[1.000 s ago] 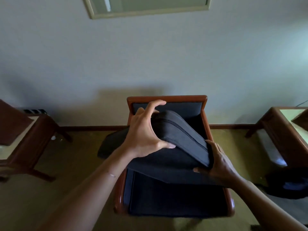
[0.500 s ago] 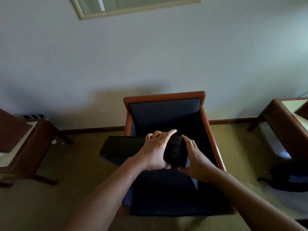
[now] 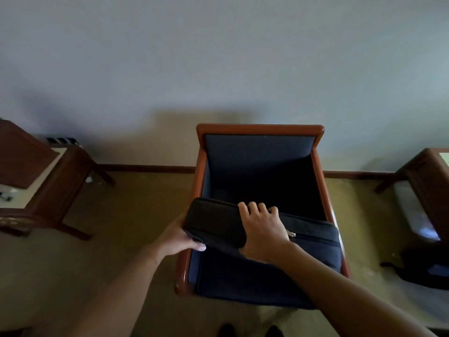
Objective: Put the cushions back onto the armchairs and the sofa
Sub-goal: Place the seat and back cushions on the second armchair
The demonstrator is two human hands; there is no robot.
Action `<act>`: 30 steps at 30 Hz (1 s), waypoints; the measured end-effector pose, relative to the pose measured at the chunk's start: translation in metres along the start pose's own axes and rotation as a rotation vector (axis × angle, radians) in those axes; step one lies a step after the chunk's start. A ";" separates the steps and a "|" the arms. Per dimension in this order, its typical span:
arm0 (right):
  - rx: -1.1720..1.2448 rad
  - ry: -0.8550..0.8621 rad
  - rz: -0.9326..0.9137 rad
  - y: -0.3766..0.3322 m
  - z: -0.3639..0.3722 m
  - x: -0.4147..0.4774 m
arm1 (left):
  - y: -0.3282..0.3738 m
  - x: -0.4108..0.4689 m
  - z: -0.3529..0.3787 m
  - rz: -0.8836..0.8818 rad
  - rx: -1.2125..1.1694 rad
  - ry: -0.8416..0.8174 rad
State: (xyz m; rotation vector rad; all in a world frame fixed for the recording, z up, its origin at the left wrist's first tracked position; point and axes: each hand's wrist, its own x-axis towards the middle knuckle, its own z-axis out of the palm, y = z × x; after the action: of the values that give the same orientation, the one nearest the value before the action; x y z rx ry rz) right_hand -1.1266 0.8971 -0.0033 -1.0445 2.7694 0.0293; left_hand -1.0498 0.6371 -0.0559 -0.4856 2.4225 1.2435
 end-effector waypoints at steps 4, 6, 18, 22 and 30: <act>0.019 0.029 -0.035 -0.010 0.006 -0.013 | -0.009 -0.003 0.017 -0.002 -0.127 0.040; 0.028 0.052 -0.038 -0.002 0.004 -0.020 | 0.000 -0.005 0.019 0.030 -0.148 0.045; 0.352 0.354 -0.027 0.106 -0.067 -0.064 | 0.145 -0.032 0.010 0.464 -0.277 0.287; 0.506 0.487 0.003 0.140 -0.089 -0.086 | 0.211 -0.049 0.013 0.625 -0.203 0.312; 0.807 0.398 0.194 0.175 -0.031 -0.091 | 0.278 -0.026 0.052 0.784 0.332 0.304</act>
State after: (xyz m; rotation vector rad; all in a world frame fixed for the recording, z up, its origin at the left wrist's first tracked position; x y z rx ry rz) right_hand -1.1791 1.0859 0.0349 -0.5960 2.7269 -1.2662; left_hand -1.1468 0.8365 0.1221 0.4550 3.1445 1.0222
